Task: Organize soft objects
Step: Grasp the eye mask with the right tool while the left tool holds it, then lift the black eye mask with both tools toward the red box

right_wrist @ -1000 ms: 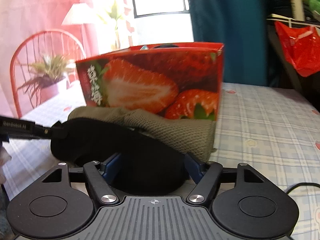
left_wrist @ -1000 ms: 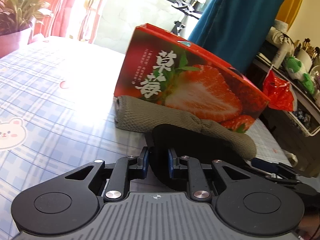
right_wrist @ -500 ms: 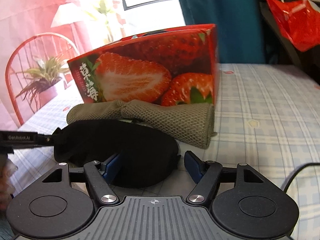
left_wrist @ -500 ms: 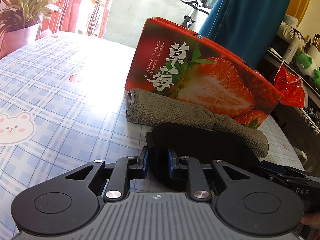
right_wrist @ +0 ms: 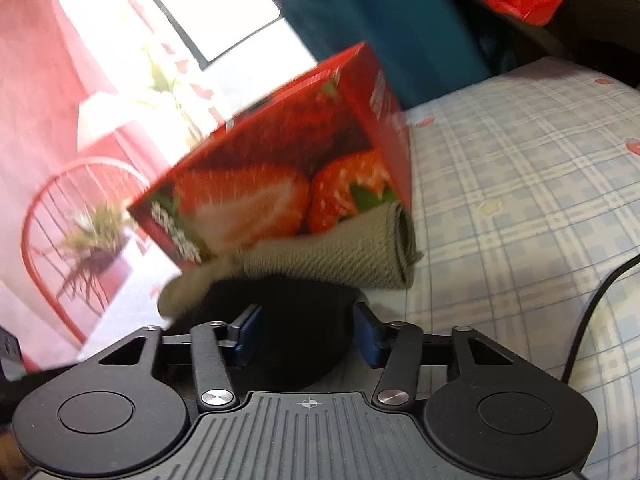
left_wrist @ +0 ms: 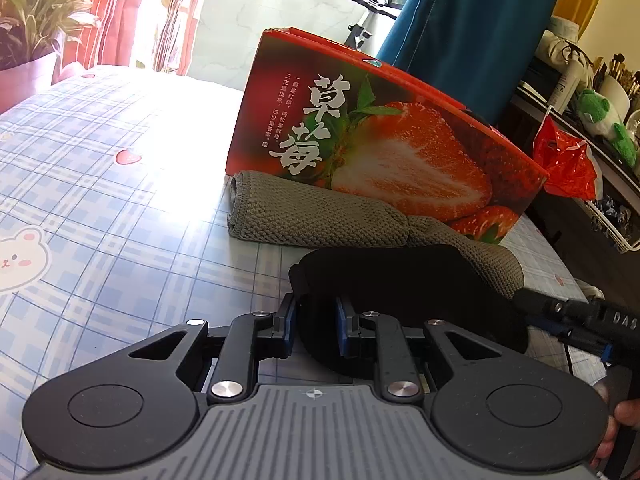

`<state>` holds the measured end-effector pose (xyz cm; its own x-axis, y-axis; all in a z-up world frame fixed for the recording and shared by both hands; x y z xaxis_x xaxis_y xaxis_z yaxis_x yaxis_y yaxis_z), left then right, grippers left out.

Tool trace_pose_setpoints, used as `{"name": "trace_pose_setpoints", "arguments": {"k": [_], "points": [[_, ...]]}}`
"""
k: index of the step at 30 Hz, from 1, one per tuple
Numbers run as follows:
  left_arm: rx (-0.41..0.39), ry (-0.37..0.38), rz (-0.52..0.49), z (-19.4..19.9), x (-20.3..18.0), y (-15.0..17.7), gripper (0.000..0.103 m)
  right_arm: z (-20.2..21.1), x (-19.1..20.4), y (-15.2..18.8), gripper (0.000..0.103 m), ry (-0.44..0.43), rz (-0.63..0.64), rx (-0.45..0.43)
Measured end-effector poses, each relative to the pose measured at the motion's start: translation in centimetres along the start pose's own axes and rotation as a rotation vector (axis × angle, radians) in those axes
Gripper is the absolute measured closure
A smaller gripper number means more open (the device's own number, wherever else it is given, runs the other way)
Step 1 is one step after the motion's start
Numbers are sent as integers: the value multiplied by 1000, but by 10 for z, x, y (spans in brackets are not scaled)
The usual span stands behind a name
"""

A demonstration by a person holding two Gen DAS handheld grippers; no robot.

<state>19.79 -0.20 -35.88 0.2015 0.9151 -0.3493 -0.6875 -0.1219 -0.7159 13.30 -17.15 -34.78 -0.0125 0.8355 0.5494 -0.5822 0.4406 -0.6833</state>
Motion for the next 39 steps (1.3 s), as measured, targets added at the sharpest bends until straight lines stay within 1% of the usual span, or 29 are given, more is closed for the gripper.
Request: {"name": "trace_pose_setpoints", "arguments": {"k": [1,3,5,8,11,13,14,17,20,22,24,27,31,36,39], "points": [[0,-2,-3,0,0,0,82,2,1,-2,68,-1,6,-17],[0,-4,-7,0,-1,0,82,5,1,-6,77,-3,14,-40],[0,-3,-6,0,-1,0,82,8,2,-8,80,-7,16,-69],[0,-2,-6,0,-1,0,82,11,2,-10,80,-28,3,-95],[0,-1,-8,0,0,0,82,10,3,-9,80,-35,5,-87],[0,-1,-8,0,0,0,82,8,4,-5,87,-16,25,-74],[0,-1,-8,0,0,0,82,7,3,-4,92,-6,35,-66],[0,0,-5,0,0,-1,81,5,3,0,95,18,59,-51],[-19,-11,-3,4,3,-4,82,9,4,-3,96,21,72,-71],[-49,-12,0,10,3,-10,85,13,4,-8,97,23,81,-94],[-98,-5,-20,20,0,-20,87,19,7,-15,98,22,102,-124],[-174,45,-38,40,-10,-41,89,27,19,-29,99,1,163,-167],[-266,67,-111,62,-26,-68,90,37,40,-52,99,-35,255,-229],[-346,77,-163,80,-40,-103,90,49,61,-86,99,-64,322,-297],[-380,70,-201,82,-50,-126,90,49,68,-110,99,-66,352,-323]]}}
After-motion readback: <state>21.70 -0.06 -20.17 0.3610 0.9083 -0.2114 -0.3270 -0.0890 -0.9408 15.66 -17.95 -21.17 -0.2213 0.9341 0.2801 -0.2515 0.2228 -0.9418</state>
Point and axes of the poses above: each gripper's, at about its wrist camera, not at the fingertips, and z roughly against the way its jaws point, x to its left, y to its underside, the point moved 10 cm from there along -z, roughly the way its jaws point, and after that the axes turned 3 degrees about z, right-handed, at the moved point
